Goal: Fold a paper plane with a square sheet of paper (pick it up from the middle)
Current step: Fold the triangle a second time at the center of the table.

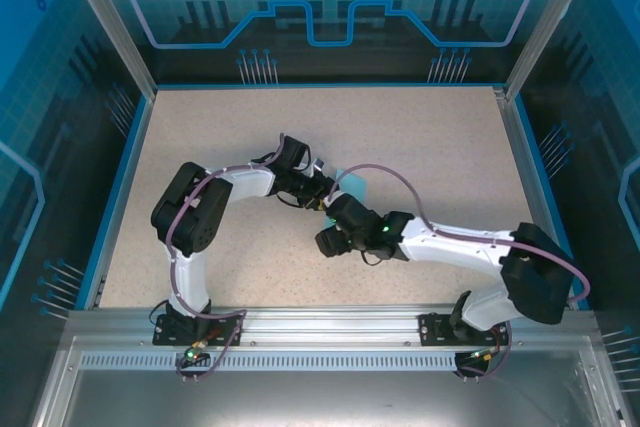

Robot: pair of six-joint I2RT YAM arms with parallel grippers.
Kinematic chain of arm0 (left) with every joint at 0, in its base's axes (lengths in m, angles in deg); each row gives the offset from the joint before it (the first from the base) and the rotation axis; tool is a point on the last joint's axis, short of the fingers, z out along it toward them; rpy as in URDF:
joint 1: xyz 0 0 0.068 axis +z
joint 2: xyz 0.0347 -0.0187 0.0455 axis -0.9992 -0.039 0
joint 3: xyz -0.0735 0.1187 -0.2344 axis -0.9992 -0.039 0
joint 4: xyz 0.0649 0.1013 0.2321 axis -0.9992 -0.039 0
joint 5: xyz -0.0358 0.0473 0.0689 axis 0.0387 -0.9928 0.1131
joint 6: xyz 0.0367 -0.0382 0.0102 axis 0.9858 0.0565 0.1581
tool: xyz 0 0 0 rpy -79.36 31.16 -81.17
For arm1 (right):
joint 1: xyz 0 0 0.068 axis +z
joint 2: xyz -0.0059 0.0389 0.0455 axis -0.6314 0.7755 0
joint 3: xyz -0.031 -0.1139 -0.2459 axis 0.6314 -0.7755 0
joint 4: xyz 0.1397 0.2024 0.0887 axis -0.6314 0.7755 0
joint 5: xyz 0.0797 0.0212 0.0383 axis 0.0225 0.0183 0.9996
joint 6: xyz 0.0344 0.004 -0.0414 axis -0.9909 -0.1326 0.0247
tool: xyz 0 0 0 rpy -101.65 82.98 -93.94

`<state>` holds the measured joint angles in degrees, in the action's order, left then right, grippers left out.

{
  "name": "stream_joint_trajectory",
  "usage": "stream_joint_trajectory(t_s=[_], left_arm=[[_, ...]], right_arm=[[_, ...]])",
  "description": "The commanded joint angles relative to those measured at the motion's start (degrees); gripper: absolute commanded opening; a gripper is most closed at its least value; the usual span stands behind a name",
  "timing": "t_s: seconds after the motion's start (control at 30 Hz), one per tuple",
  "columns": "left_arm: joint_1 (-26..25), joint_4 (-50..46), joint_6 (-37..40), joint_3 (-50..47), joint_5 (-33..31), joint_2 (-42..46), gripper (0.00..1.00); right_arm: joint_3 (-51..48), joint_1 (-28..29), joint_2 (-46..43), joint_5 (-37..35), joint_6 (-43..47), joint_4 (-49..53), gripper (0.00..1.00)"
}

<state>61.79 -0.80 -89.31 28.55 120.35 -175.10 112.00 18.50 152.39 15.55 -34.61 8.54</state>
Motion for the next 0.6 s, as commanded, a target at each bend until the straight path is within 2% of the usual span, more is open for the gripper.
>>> stream_joint_trajectory(t_s=[0.0,0.17,0.57], left_arm=[[0.2,-0.7,-1.0,1.5,1.4,0.1,0.28],[0.2,-1.1,-1.0,1.7,1.5,0.2,0.28],[0.3,-1.5,-0.9,1.4,1.6,0.5,0.28]], right_arm=[[4.4,2.8,3.6,-9.6,0.8,5.0,0.7],[8.9,5.0,8.7,-16.1,-0.3,10.2,0.7],[13.8,6.2,16.4,-18.9,-1.1,13.5,0.64]])
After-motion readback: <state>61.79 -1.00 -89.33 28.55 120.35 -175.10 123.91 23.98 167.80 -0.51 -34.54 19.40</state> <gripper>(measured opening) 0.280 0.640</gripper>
